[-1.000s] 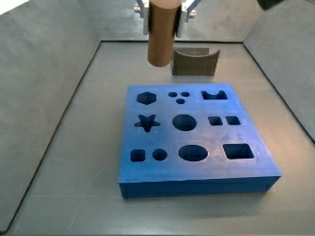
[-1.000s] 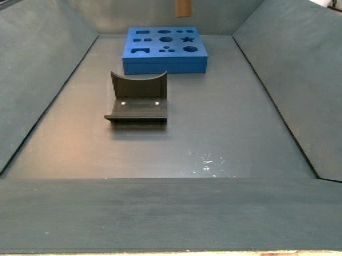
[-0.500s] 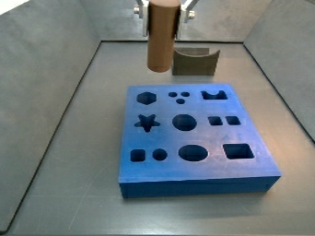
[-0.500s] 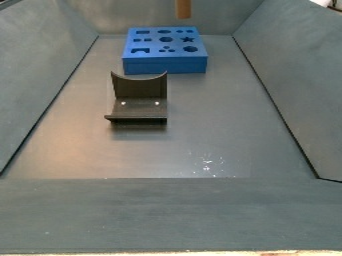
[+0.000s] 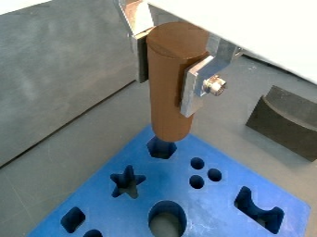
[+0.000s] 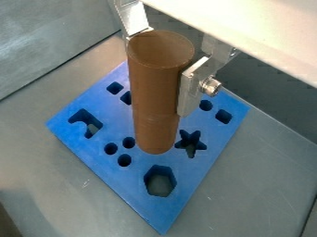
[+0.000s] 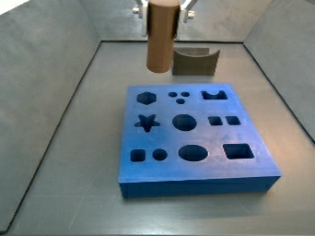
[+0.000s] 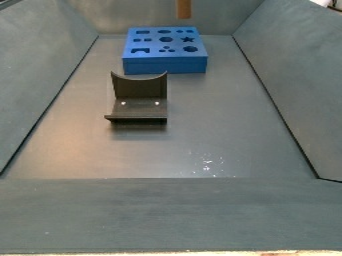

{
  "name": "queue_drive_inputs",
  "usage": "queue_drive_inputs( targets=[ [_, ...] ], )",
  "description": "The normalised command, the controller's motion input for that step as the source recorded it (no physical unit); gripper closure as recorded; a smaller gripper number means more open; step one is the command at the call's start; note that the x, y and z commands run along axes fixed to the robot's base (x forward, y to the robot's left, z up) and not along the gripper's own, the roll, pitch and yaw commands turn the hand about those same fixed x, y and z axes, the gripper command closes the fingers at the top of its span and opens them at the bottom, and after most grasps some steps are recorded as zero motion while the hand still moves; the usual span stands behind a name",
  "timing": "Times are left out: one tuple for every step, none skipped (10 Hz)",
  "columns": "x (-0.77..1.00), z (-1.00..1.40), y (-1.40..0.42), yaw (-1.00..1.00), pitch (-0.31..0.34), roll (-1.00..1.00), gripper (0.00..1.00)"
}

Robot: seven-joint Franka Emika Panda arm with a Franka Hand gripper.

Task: Pick up the round object. Move up. Place the round object on the fixture. Regrasp the round object. Move to above the board. Insert the round object.
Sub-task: Insert the round object.

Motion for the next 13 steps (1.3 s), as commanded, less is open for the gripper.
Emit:
queue_drive_inputs(
  targets=[
    [0.28,0.00,-0.03,-0.03,0.000,-0.06,1.00],
    [0.35,0.00,-0.03,-0.07,0.006,-0.09,1.00],
    [0.09,0.00,0.00,-0.03,0.000,-0.07,1.00],
    [0.00,0.00,0.00,0.00,0.000,-0.01,1.00],
    [0.00,0.00,0.00,-0.12,0.000,-0.19,1.00],
    [0.06,-0.05,0.00,-0.13,-0.103,-0.77,1.00],
    [0.19,-0.04,0.00,-0.02,-0.029,-1.00,1.00],
    [0.19,-0.08,0.00,0.00,0.000,-0.98,1.00],
    [0.00,-0.13,-0.08,0.03,0.000,-0.18,1.00],
    [0.00,-0.11,-0.17,0.00,-0.037,0.00,1.00],
    [0.03,-0.22,-0.59,0.01,-0.037,0.08,1.00],
    [0.17,-0.25,-0.60,0.00,-0.046,0.11,1.00],
    [0.29,-0.16,-0.51,0.00,0.000,0.15,1.00]
  ],
)
